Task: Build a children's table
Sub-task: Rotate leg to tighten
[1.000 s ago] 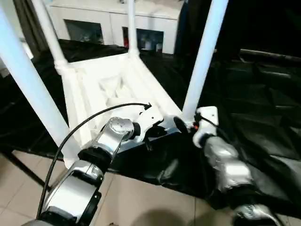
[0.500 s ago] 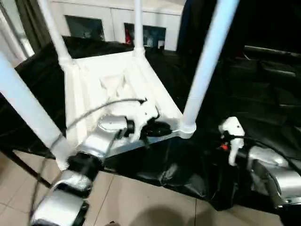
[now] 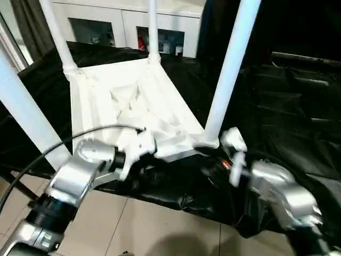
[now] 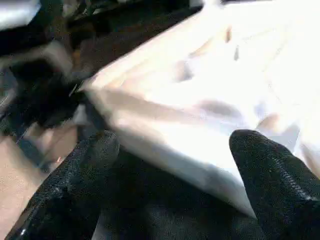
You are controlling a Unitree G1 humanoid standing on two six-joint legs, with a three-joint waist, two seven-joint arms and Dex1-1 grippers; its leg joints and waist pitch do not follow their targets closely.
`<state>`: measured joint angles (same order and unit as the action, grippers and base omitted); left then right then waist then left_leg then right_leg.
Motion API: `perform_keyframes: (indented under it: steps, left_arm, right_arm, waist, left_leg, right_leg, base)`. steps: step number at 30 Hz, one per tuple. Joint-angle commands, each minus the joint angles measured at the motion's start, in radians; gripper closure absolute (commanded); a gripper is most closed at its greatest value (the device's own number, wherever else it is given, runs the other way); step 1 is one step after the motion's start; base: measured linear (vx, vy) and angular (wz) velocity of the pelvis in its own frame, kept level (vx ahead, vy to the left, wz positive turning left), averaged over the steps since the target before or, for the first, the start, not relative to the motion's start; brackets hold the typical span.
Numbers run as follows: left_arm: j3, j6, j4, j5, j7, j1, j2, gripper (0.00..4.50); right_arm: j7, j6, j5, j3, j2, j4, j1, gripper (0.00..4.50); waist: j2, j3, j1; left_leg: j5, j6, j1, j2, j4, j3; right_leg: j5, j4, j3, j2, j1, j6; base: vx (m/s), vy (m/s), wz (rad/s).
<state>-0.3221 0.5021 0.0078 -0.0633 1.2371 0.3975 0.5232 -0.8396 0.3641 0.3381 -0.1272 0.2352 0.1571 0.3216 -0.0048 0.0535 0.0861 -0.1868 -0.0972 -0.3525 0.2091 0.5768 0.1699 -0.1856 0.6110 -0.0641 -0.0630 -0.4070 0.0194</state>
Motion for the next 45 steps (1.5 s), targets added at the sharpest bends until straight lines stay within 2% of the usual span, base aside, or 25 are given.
perform_keyframes:
  steps: [1, 3, 4, 6, 9, 11, 15, 17, 21, 23, 24, 27, 28, 29, 30, 33, 38, 41, 42, 43, 44, 45]
  left_arm:
    - [-0.023, 0.039, -0.06, 0.022, -0.004, -0.018, 0.034, 1.82]
    - [-0.028, 0.046, -0.071, 0.025, -0.007, -0.026, 0.044, 1.76]
    - [-0.037, 0.045, -0.083, 0.045, -0.025, -0.039, 0.062, 1.71]
    - [-0.039, 0.044, -0.086, 0.054, -0.04, -0.041, 0.066, 1.42]
    - [-0.04, 0.031, -0.075, 0.072, -0.064, -0.035, 0.062, 1.3]
    - [-0.04, 0.019, -0.071, 0.081, -0.096, -0.031, 0.054, 0.97]
    - [-0.039, 0.012, -0.074, 0.08, -0.114, -0.03, 0.048, 0.65]
    - [-0.048, -0.005, -0.061, 0.099, -0.133, -0.027, 0.053, 0.5]
    - [-0.078, -0.039, -0.028, 0.164, -0.192, -0.018, 0.053, 0.11]
    - [-0.088, -0.047, -0.026, 0.179, -0.202, -0.018, 0.055, 0.06]
    - [-0.092, -0.049, -0.024, 0.188, -0.211, -0.018, 0.055, 0.03]
    - [-0.102, -0.069, -0.002, 0.214, -0.242, -0.014, 0.056, 0.03]
    - [-0.101, -0.081, 0.013, 0.226, -0.266, -0.01, 0.053, 0.03]
    - [-0.098, -0.085, 0.017, 0.229, -0.275, -0.01, 0.05, 0.03]
    - [-0.096, -0.091, 0.022, 0.236, -0.288, -0.008, 0.048, 0.03]
    - [-0.098, -0.108, 0.035, 0.261, -0.314, -0.001, 0.048, 0.03]
    - [-0.103, -0.151, 0.064, 0.291, -0.35, 0.012, 0.057, 0.03]
    - [-0.049, -0.138, 0.04, 0.195, -0.337, 0.006, -0.001, 0.03]
    - [-0.025, -0.115, 0.016, 0.145, -0.324, 0.003, -0.028, 0.03]
    - [-0.013, -0.097, -0.001, 0.111, -0.311, 0.0, -0.044, 0.03]
    - [-0.007, -0.09, -0.014, 0.089, -0.3, -0.002, -0.052, 0.03]
    - [-0.006, -0.088, -0.016, 0.085, -0.298, -0.002, -0.054, 0.03]
  right_arm:
    - [0.055, -0.029, -0.024, 0.004, -0.03, 0.053, 0.022, 0.54]
    - [0.073, -0.031, -0.018, 0.011, -0.052, 0.07, 0.033, 0.54]
    - [0.123, -0.058, -0.031, 0.021, -0.096, 0.125, 0.061, 0.54]
    - [0.146, -0.076, -0.044, 0.024, -0.111, 0.154, 0.073, 0.54]
    - [0.178, -0.097, -0.06, 0.029, -0.121, 0.188, 0.088, 0.54]
    - [0.245, -0.131, -0.085, 0.051, -0.132, 0.258, 0.122, 0.54]
    - [0.303, -0.17, -0.103, 0.082, -0.133, 0.331, 0.163, 0.54]
    - [0.343, -0.207, -0.112, 0.1, -0.128, 0.401, 0.204, 0.54]
    - [0.442, -0.282, -0.154, 0.122, -0.121, 0.555, 0.3, 0.54]
    - [0.465, -0.293, -0.161, 0.126, -0.122, 0.588, 0.322, 0.54]
    - [0.484, -0.299, -0.17, 0.126, -0.12, 0.608, 0.336, 0.54]
    - [0.522, -0.311, -0.179, 0.135, -0.116, 0.659, 0.369, 0.54]
    - [0.53, -0.329, -0.175, 0.139, -0.114, 0.694, 0.39, 0.54]
    - [0.53, -0.334, -0.173, 0.14, -0.113, 0.704, 0.395, 0.54]
    - [0.538, -0.346, -0.176, 0.144, -0.109, 0.725, 0.405, 0.54]
    - [0.562, -0.374, -0.188, 0.157, -0.102, 0.777, 0.426, 0.54]
    - [0.557, -0.407, -0.179, 0.168, -0.102, 0.827, 0.454, 0.54]
    - [0.525, -0.407, -0.177, 0.155, -0.108, 0.822, 0.455, 0.54]
    - [0.512, -0.409, -0.181, 0.147, -0.109, 0.818, 0.451, 0.54]
    - [0.505, -0.416, -0.188, 0.143, -0.11, 0.819, 0.448, 0.54]
    - [0.501, -0.42, -0.192, 0.14, -0.109, 0.819, 0.444, 0.54]
    - [0.5, -0.421, -0.192, 0.14, -0.109, 0.819, 0.443, 0.54]
  waist:
    - [0.001, -0.06, -0.003]
    - [0.001, -0.062, -0.005]
    - [-0.001, -0.061, -0.005]
    - [0.0, -0.06, -0.007]
    - [-0.001, -0.06, -0.006]
    - [-0.003, -0.063, -0.006]
    - [-0.004, -0.063, -0.006]
    - [-0.005, -0.063, -0.006]
    - [-0.01, -0.061, -0.006]
    - [-0.008, -0.063, -0.005]
    - [-0.015, -0.063, -0.007]
    - [-0.012, -0.066, -0.007]
    - [-0.022, -0.066, -0.008]
    - [-0.017, -0.067, -0.007]
    - [-0.02, -0.067, -0.006]
    - [-0.02, -0.068, -0.006]
    - [-0.018, -0.067, -0.006]
    - [-0.019, -0.066, -0.006]
    - [-0.017, -0.067, -0.005]
    - [-0.019, -0.067, -0.005]
    - [-0.017, -0.067, -0.005]
    - [-0.02, -0.066, -0.006]
  left_leg:
    - [-0.147, 0.019, 0.001, 0.019, -0.065, 0.001]
    - [-0.13, 0.018, 0.0, 0.018, -0.065, 0.001]
    - [-0.129, 0.018, 0.001, 0.018, -0.065, 0.002]
    - [-0.148, 0.009, 0.002, 0.017, -0.067, 0.001]
    - [-0.143, 0.004, 0.004, 0.016, -0.066, 0.003]
    - [-0.13, 0.002, 0.001, 0.015, -0.064, 0.003]
    - [-0.129, -0.003, 0.002, 0.014, -0.062, 0.004]
    - [-0.13, 0.0, 0.002, 0.014, -0.062, 0.005]
    - [-0.154, -0.006, 0.005, 0.014, -0.06, 0.007]
    - [-0.145, -0.006, 0.005, 0.014, -0.06, 0.006]
    - [-0.137, -0.004, 0.001, 0.013, -0.06, 0.006]
    - [-0.125, -0.002, 0.002, 0.014, -0.059, 0.006]
    - [-0.124, 0.001, 0.001, 0.014, -0.058, 0.007]
    - [-0.125, 0.0, 0.001, 0.013, -0.057, 0.007]
    - [-0.123, 0.003, 0.001, 0.015, -0.057, 0.008]
    - [-0.113, 0.001, 0.0, 0.015, -0.057, 0.007]
    - [-0.151, -0.008, 0.003, 0.017, -0.055, 0.006]
    - [-0.162, -0.013, 0.002, 0.016, -0.054, 0.007]
    - [-0.162, -0.015, 0.003, 0.016, -0.053, 0.007]
    - [-0.155, -0.015, 0.0, 0.016, -0.053, 0.007]
    - [-0.154, -0.015, -0.002, 0.016, -0.053, 0.006]
    - [-0.158, -0.013, -0.002, 0.016, -0.053, 0.006]
  right_leg:
    - [-0.2, -0.069, 0.049, -0.066, 0.051, 0.181]
    - [-0.167, -0.064, 0.049, -0.064, 0.053, 0.189]
    - [-0.158, -0.065, 0.049, -0.063, 0.053, 0.19]
    - [-0.187, -0.066, 0.049, -0.065, 0.052, 0.187]
    - [-0.178, -0.066, 0.05, -0.063, 0.053, 0.18]
    - [-0.161, -0.062, 0.051, -0.064, 0.055, 0.18]
    - [-0.157, -0.061, 0.05, -0.063, 0.055, 0.185]
    - [-0.155, -0.06, 0.051, -0.064, 0.055, 0.183]
    - [-0.215, -0.066, 0.052, -0.064, 0.05, 0.175]
    - [-0.206, -0.063, 0.051, -0.064, 0.051, 0.17]
    - [-0.194, -0.062, 0.05, -0.062, 0.054, 0.168]
    - [-0.164, -0.056, 0.049, -0.062, 0.053, 0.176]
    - [-0.161, -0.057, 0.049, -0.062, 0.053, 0.178]
    - [-0.156, -0.054, 0.05, -0.063, 0.054, 0.182]
    - [-0.149, -0.055, 0.05, -0.064, 0.053, 0.181]
    - [-0.123, -0.05, 0.049, -0.062, 0.053, 0.189]
    - [-0.128, -0.051, 0.049, -0.063, 0.051, 0.196]
    - [-0.136, -0.05, 0.05, -0.063, 0.052, 0.201]
    - [-0.134, -0.05, 0.05, -0.065, 0.051, 0.204]
    - [-0.12, -0.048, 0.05, -0.064, 0.054, 0.208]
    - [-0.116, -0.046, 0.049, -0.065, 0.055, 0.212]
    - [-0.12, -0.048, 0.049, -0.064, 0.054, 0.21]
  base:
    - [0.0, 0.0, 0.0]
    - [0.0, 0.0, 0.0]
    - [0.0, 0.0, 0.0]
    - [0.0, 0.0, 0.0]
    - [0.0, 0.0, 0.0]
    - [0.0, 0.0, 0.0]
    - [0.0, 0.0, 0.0]
    - [0.0, 0.0, 0.0]
    - [0.0, 0.0, 0.0]
    - [0.0, 0.0, 0.0]
    - [0.0, 0.0, 0.0]
    - [0.0, 0.0, 0.0]
    - [0.0, 0.0, 0.0]
    - [0.0, 0.0, 0.0]
    - [0.0, 0.0, 0.0]
    - [0.0, 0.0, 0.0]
    - [0.0, 0.0, 0.0]
    - [0.0, 0.0, 0.0]
    - [0.0, 0.0, 0.0]
    - [0.0, 0.0, 0.0]
    - [0.0, 0.0, 0.0]
    - [0.0, 0.0, 0.0]
